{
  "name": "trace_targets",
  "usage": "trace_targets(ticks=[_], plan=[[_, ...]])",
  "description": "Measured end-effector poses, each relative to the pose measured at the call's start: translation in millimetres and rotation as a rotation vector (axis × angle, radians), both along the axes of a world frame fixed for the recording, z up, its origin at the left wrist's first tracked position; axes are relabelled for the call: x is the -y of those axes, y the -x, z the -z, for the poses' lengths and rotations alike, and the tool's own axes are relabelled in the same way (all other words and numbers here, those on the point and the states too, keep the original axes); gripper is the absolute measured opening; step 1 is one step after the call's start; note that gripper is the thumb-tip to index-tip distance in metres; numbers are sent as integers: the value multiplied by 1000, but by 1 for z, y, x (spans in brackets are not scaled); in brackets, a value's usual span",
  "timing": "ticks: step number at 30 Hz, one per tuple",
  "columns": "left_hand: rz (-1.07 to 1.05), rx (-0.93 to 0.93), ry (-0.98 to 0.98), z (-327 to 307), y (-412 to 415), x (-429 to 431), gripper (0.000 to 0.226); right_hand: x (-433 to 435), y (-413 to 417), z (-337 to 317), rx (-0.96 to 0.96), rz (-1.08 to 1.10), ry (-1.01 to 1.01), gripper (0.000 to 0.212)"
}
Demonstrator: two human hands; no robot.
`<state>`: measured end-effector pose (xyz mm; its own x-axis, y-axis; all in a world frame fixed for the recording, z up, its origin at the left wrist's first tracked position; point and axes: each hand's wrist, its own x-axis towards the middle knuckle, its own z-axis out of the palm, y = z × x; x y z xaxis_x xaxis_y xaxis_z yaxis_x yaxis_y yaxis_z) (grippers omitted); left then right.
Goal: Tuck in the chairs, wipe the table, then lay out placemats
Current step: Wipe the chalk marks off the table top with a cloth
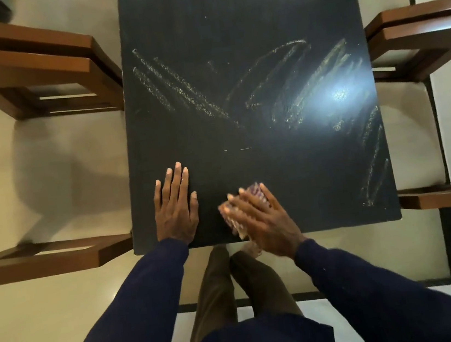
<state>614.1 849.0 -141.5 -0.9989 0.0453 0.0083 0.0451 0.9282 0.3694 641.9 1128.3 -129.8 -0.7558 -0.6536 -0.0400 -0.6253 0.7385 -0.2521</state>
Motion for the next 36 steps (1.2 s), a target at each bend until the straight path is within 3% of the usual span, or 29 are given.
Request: trace_targets(ticks=[3,7,12,17,20,25,31,34,36], plan=[[38,1,28,1,-2,9,59,-65,-21,-1,-7,-37,0,68],[27,26,41,-1,-2,3,60,-124,0,-11,-22,292,-33,70],[35,62,65,0,-7,-16,62,-79,55,-10,-46,626,-58,66],[203,78,92,-1,-3,-59,64,-63,14,-3,1,482,-3,82],[287,78,101,-4,6,-92,64,-107,-32,-8,12,333,-38,73],[373,57,97,-7,15,-151,64,-206,-45,-15,12,577,-59,73],[342,90,112,-5,17,-211,64,-239,58,-12,-18,830,-72,57],[311,79,124,-5,20,-239,64,-218,75,-7,-47,800,-57,64],[284,80,116,-6,20,-264,64,-216,47,-5,-23,651,-36,76]])
